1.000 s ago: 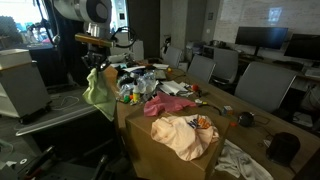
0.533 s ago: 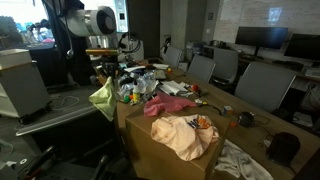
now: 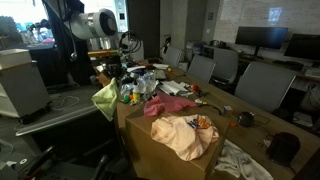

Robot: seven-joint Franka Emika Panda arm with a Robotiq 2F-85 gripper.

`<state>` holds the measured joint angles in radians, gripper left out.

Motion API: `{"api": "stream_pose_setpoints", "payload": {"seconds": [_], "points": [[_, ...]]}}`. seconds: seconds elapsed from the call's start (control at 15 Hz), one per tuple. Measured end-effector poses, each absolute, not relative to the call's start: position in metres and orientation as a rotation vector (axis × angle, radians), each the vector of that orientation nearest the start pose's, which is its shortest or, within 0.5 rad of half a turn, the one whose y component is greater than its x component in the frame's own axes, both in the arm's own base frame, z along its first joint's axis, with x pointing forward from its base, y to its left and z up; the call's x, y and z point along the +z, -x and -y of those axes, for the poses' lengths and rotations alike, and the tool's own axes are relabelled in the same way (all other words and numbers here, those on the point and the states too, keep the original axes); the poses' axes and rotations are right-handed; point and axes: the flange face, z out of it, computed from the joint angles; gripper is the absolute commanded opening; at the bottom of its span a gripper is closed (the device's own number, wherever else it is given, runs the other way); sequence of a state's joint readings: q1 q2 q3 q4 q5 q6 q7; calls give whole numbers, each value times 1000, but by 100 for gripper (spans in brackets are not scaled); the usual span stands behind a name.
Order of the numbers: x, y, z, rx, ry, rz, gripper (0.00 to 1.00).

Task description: Put the three towels on the headrest of the grey chair

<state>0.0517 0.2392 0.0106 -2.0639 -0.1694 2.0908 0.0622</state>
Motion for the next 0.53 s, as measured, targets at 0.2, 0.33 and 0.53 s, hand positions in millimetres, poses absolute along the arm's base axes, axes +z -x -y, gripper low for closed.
{"api": "stream_pose_setpoints", "payload": {"seconds": [0.2,0.33,0.53], "points": [[306,-552,-30,411,3262,186,4],[305,-545,-31,494,3246,214,4],[295,-533,-31,609,3208,279,4]]}}
